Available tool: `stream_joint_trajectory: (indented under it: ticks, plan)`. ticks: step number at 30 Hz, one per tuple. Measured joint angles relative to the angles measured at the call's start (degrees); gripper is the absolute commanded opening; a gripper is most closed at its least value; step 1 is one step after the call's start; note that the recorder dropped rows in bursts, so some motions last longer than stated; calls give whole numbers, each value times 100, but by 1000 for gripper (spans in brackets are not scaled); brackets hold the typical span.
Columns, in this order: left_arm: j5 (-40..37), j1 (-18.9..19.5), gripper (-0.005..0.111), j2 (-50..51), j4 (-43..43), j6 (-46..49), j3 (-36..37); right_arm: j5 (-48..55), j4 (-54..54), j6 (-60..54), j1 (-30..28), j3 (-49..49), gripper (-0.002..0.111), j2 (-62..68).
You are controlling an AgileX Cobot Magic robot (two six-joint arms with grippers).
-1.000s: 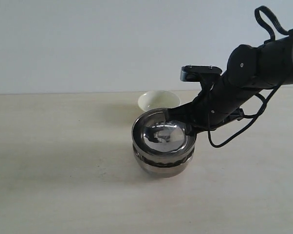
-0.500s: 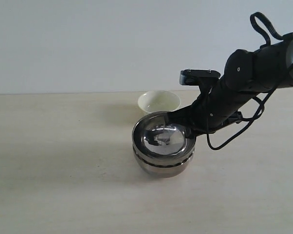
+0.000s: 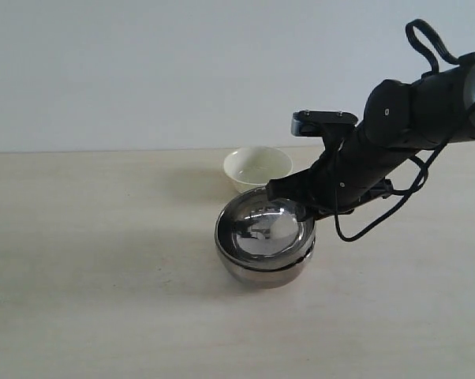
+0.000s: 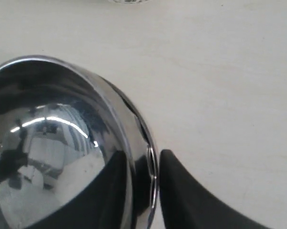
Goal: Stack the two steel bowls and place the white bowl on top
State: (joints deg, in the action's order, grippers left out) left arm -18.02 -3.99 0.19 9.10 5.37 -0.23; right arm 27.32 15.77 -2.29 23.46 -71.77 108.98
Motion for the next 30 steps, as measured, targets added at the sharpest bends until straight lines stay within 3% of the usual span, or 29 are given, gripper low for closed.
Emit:
stream_joint_trajectory:
  ticks: [6,9,13,20,30]
  plan:
    - [0,0,32,0,0,0,0,-14,0,0,0,0,35,0]
    - [0,0,32,0,0,0,0,-40,0,0,0,0,24,-117]
    - [0,0,32,0,0,0,0,-112,0,-11,0,0,-1,-520]
    - [0,0,32,0,0,0,0,0,0,-77,101,-4,0,-1006]
    - [0,0,32,0,0,0,0,-324,-135,-103,110,376,0,-506]
